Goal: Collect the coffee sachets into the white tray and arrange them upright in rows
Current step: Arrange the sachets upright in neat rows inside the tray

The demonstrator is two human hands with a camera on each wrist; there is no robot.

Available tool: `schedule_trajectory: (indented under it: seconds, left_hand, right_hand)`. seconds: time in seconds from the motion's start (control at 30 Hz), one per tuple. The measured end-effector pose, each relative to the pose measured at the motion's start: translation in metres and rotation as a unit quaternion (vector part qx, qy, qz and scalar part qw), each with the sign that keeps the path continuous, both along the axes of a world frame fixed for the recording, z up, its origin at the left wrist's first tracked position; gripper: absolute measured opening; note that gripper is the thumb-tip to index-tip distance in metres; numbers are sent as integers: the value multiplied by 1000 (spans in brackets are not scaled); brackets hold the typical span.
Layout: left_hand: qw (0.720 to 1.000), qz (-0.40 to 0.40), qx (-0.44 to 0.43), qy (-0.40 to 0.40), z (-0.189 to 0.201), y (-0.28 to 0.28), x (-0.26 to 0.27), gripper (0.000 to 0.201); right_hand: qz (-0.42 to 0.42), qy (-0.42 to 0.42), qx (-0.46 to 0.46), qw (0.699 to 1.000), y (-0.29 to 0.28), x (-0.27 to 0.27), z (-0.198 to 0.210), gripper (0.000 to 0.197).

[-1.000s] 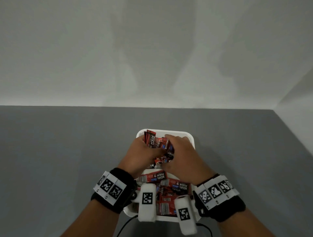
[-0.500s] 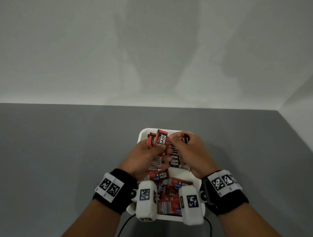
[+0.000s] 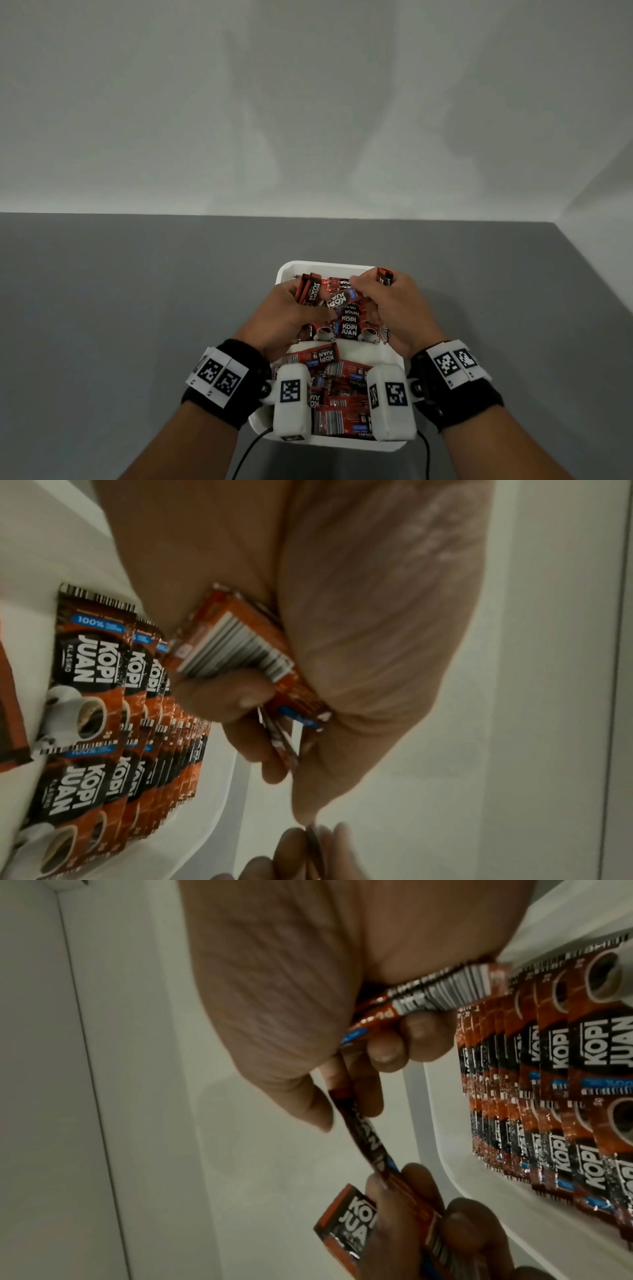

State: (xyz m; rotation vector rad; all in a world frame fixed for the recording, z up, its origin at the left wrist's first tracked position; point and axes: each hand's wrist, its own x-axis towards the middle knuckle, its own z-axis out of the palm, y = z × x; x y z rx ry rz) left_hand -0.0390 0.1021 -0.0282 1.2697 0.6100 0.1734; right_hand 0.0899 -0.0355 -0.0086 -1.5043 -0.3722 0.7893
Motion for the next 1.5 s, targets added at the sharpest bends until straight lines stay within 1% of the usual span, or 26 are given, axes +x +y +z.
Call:
schedule_trajectory:
  seconds: [0.1, 0.17, 0.27, 0.37, 0.5, 0.57, 0.63, 0.67, 0.7, 0.73, 0.77, 0.8, 0.83, 0.87, 0.93, 1.0, 1.03, 1.07, 1.1, 1.17, 1.2, 1.27, 1.33, 1.37, 1.43, 1.5]
  left_hand:
    - [998, 44, -28, -17, 0, 4, 0, 17]
    - [996, 87, -18, -22, -3, 8, 1, 20]
    - [991, 127, -8, -28, -6, 9, 5, 32]
    - [989, 143, -5, -30, -6, 8, 6, 27]
    - [989, 141, 23, -26, -5, 8, 4, 21]
    - [989, 137, 41, -33, -1, 5, 6, 20]
    - [987, 144, 55, -41, 1, 1, 9, 15]
    - [985, 154, 61, -43, 0, 0, 9, 14]
    - [983, 162, 69, -47, -1, -2, 9, 15]
    - [982, 166, 81, -49, -2, -4, 9, 16]
    - [981, 162, 98, -52, -3, -6, 9, 18]
    - [980, 154, 117, -55, -4, -9, 9, 19]
    - [978, 142, 139, -58, -5, -12, 9, 20]
    - [977, 123, 162, -62, -4, -16, 10, 20]
    - [978, 65, 186, -70, -2, -23, 12, 15]
    - [983, 15, 172, -69, 2, -28, 12, 15]
    - [988, 13, 140, -59, 3, -28, 13, 11]
    - [995, 22, 83, -50, 4, -29, 12, 10]
    - [998, 38, 12, -40, 5, -28, 12, 20]
    - [990, 56, -124, -49, 4, -23, 10, 37]
    - [983, 55, -163, -59, 5, -21, 8, 39]
    - [977, 40, -194, -75, 6, -18, 5, 33]
    - [982, 24, -174, -74, 5, -19, 3, 27]
    - [990, 14, -128, -64, 4, -19, 2, 22]
    - [999, -17, 13, -39, 5, -19, 2, 14]
    - [989, -67, 124, -44, 7, -21, 3, 12]
  right_hand:
    - [-27, -49, -28, 998, -1, 6, -7, 18]
    - [-36, -80, -54, 995, -5, 9, -12, 24]
    - [-26, -147, -82, 985, -6, 7, -15, 15]
    - [-15, -200, -106, 974, -7, 6, -13, 14]
    - [20, -253, -116, 960, -12, 1, -3, 25]
    - [56, -314, -138, 938, -10, -4, 3, 30]
    - [79, -408, -164, 895, -5, -10, 3, 29]
    - [68, -425, -158, 889, -2, -13, 0, 26]
    - [42, -398, -144, 905, 0, -16, -4, 20]
    - [2, -320, -124, 939, 3, -19, -4, 15]
    - [-40, -207, -90, 973, 5, -22, -2, 13]
    - [-69, -78, -49, 993, 9, -24, 0, 12]
    - [-75, 23, -10, 997, 12, -24, 4, 12]
    - [-68, 89, 22, 993, 14, -22, 7, 16]
    - [-45, 146, 51, 987, 23, -16, 7, 18]
    - [-55, 140, 35, 988, 28, -12, 2, 9]
    - [-64, 137, 27, 988, 29, -11, -1, 6]
    - [-71, 144, 24, 987, 30, -10, -4, 7]
    - [-77, 151, 26, 985, 29, -9, -4, 9]
    - [-77, 137, 16, 987, 23, -8, -1, 10]
    - [-67, 116, 6, 991, 19, -7, 0, 10]
    - [-36, 70, -2, 997, 12, -9, 6, 12]
    - [-2, 46, 7, 999, 7, -12, 15, 16]
    - [11, 38, 14, 999, 6, -13, 19, 17]
    - [23, 14, 9, 1000, 5, -13, 21, 21]
    - [36, -14, -6, 999, 5, -11, 21, 27]
